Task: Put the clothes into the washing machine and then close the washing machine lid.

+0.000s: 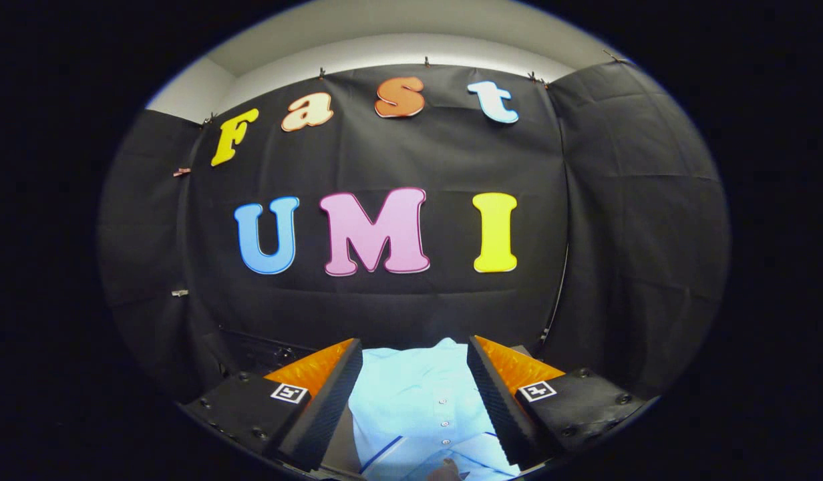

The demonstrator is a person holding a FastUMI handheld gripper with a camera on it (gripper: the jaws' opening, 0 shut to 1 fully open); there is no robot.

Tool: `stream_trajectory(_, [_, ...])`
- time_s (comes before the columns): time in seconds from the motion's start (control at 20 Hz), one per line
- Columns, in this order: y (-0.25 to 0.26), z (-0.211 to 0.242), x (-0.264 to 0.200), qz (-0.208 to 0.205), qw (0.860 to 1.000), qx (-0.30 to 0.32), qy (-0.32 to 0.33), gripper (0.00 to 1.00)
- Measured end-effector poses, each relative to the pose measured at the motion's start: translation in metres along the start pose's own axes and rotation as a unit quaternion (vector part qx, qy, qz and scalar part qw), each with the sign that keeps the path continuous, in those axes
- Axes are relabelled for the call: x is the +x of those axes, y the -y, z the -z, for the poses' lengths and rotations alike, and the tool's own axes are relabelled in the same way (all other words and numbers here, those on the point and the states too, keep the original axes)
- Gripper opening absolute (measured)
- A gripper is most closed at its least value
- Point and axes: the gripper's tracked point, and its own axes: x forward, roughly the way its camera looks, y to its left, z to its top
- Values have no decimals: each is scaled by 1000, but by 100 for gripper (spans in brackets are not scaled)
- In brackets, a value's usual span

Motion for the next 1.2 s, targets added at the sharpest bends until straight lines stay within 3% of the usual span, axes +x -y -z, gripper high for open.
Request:
stream_trajectory(0.55, [30, 98, 91, 34, 987, -3, -159, 99])
stream_trajectory(1.0, [40, 142, 101, 54, 962, 7, -269, 98])
stream_trajectory(1.2, [40, 145, 105, 63, 958, -19, -278, 99])
